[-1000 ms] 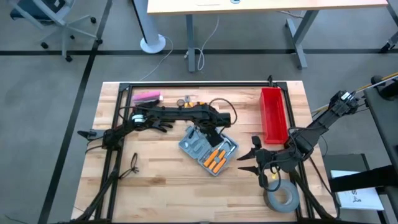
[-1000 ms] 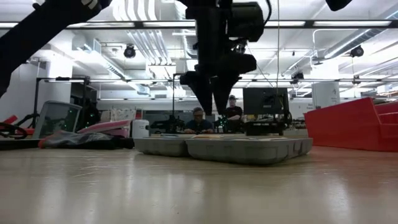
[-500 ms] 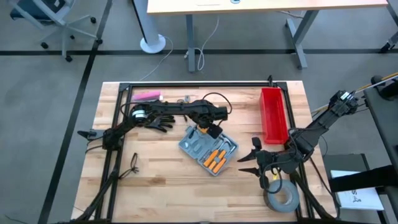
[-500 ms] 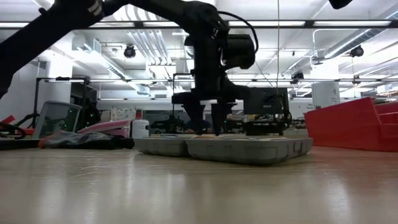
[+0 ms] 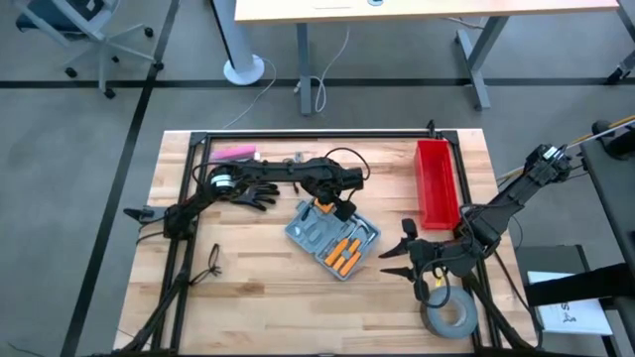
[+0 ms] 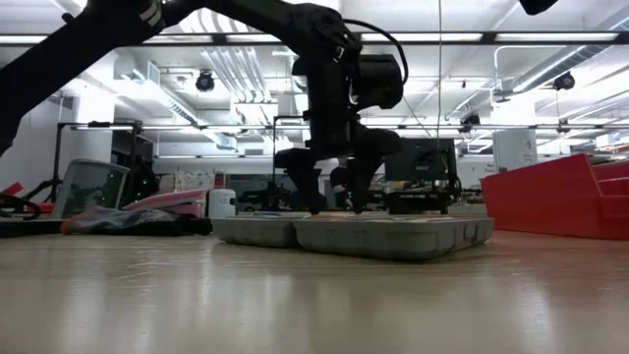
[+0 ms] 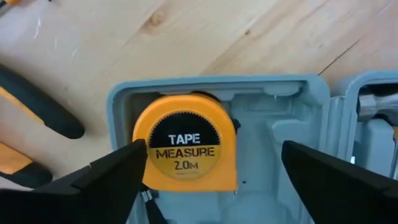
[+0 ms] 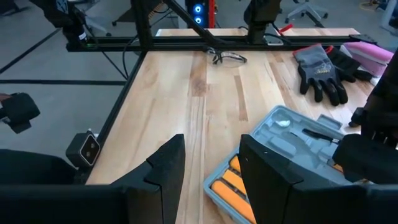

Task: Prefit tool cases
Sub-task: Remove the tape measure from the pre-fit tool case

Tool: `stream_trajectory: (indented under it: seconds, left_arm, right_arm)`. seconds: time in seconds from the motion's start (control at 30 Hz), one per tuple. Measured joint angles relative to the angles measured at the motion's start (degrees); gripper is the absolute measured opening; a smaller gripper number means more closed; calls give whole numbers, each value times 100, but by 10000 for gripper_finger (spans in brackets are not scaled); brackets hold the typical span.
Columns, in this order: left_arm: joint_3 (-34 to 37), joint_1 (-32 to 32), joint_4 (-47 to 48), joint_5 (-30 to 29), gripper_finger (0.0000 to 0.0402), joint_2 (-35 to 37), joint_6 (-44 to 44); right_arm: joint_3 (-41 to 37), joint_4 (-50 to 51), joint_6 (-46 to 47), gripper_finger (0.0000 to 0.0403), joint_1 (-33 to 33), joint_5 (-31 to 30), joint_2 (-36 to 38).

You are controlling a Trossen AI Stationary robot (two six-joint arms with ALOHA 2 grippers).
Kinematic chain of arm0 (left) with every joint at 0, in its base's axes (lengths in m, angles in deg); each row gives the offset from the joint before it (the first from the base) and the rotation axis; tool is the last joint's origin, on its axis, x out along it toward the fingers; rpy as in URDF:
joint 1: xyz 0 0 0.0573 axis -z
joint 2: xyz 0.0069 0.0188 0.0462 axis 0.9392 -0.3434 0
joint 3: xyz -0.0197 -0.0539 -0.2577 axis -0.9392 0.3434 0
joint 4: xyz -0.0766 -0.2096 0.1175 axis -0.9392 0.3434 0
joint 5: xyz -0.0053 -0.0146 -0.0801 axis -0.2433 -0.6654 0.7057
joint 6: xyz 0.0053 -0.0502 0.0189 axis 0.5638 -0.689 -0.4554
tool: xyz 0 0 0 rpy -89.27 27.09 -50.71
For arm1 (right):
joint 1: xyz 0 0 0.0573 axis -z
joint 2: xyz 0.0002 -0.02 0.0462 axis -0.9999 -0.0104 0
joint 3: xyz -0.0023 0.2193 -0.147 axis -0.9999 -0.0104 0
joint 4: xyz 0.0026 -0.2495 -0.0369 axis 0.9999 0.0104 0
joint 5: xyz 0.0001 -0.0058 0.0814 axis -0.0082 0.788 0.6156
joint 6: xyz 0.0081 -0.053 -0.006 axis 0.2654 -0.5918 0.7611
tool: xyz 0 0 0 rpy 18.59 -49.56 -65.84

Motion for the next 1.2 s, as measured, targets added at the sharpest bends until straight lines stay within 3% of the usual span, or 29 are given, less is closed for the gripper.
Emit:
stream_trajectory:
  seconds: [0.4,0.83,1.2]
  left_arm:
    - [0,-29,359,47,371,0,-18]
    - [-11,-64,152,57,372,0,75]
    - [-39,-131,-14,17,355,-585,391]
  right_arm:
    - [0,-5,-33,130,-24,-5,0]
    - [0,-37,-35,130,-24,-2,0]
    - [-2,-97,-43,130,-24,2,4]
